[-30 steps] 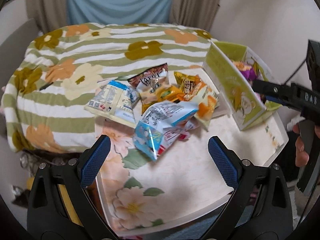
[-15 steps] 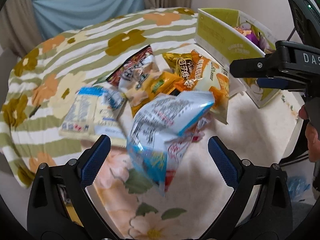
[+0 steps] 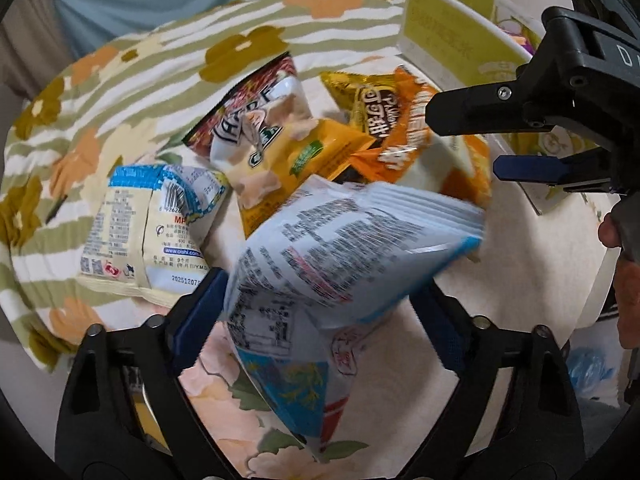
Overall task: Organize snacks
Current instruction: 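Grasp the white-blue snack bag with the left tool while the right tool grasps the orange cake bag, then carry the white-blue bag toward the box while the right tool carries the orange cake bag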
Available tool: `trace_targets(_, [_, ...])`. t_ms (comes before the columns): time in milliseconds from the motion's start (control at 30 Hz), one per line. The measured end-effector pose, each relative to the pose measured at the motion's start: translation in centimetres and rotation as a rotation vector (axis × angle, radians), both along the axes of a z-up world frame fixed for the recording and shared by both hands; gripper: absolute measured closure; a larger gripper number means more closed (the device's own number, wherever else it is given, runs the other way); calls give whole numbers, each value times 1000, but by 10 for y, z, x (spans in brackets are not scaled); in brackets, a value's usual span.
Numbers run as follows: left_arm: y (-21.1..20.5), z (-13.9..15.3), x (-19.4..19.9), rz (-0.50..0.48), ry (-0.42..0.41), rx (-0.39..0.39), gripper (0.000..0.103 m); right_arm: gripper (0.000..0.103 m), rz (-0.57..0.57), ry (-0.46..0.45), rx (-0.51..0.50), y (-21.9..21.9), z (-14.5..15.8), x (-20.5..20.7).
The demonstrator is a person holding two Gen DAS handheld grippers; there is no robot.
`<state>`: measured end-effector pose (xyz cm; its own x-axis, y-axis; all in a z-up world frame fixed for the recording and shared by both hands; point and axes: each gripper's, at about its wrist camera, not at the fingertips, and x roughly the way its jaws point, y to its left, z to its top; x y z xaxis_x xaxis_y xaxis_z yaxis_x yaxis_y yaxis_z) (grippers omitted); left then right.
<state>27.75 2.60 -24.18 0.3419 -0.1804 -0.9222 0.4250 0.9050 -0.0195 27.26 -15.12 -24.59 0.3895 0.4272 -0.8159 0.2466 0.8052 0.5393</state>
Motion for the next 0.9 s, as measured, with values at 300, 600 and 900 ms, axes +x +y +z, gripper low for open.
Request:
trace_targets(300, [7, -3, 7, 23, 53, -14, 34, 8, -18, 47, 14, -1, -11, 17])
trace_targets(600, [13, 2, 6, 70, 83, -56, 39, 8, -33, 76, -23, -2, -20, 32])
trace_targets(900, [21, 16, 2, 106, 63, -88, 42, 27, -16, 83, -60, -3, -23, 34])
